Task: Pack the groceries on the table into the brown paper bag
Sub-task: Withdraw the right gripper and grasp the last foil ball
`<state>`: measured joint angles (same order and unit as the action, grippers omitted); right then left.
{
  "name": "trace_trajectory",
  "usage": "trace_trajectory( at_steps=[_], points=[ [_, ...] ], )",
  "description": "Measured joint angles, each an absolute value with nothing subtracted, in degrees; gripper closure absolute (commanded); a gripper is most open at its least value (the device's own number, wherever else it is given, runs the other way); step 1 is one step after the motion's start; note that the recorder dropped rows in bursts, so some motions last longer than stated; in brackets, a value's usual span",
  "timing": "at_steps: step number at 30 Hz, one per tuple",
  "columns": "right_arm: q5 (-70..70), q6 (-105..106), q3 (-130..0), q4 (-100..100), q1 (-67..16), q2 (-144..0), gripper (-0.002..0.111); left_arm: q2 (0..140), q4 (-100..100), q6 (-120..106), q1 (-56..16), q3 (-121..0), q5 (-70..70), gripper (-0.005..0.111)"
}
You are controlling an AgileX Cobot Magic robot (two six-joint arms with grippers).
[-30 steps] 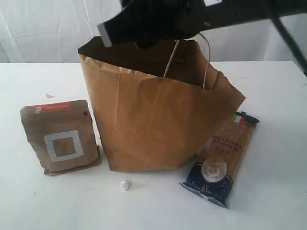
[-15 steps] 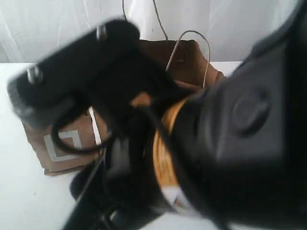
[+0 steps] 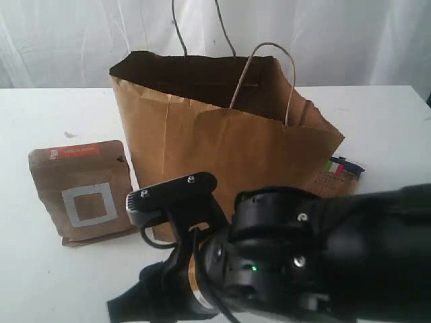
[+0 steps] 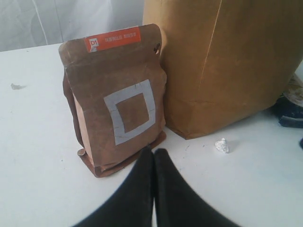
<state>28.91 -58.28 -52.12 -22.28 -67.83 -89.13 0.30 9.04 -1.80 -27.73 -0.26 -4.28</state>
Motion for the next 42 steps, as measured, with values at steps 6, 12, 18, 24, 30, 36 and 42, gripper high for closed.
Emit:
trace_trajectory(
  at_steps=[6, 12, 18, 24, 30, 36, 42],
  points=[
    [21.4, -51.7, -53.3, -14.1, -61.7, -96.5, 0.059, 0.3, 9.0, -1.8, -27.7, -0.3, -4.3, 0.106],
    [22.8, -47.9, -59.0, -13.2, -59.0, -103.4, 0.059, 0.3, 9.0, -1.8, -27.7, -0.3, -4.3, 0.106],
    [25.1, -46.9, -62.2, -13.4, -57.1, -108.8, 0.059, 0.3, 9.0, -1.8, -27.7, -0.3, -4.3, 0.106],
    [26.0, -46.8, -64.5, -14.2, -57.0, -111.4, 0.059, 0.3, 9.0, -1.8, -27.7, -0.3, -4.3, 0.106],
    [27.7, -45.4, -67.4, -14.9, -57.0, -113.5, 0.068, 0.3, 9.0, -1.8, -27.7, -0.3, -4.3, 0.106],
    [29.7, -45.0, -68.7, -15.7, -56.9, -114.3, 0.097, 0.3, 9.0, -1.8, -27.7, -0.3, -4.3, 0.106],
    [30.9, -42.6, -68.9, -15.3, -57.0, -114.2, 0.108, 0.3, 9.0, -1.8, -27.7, -0.3, -4.3, 0.106]
  ],
)
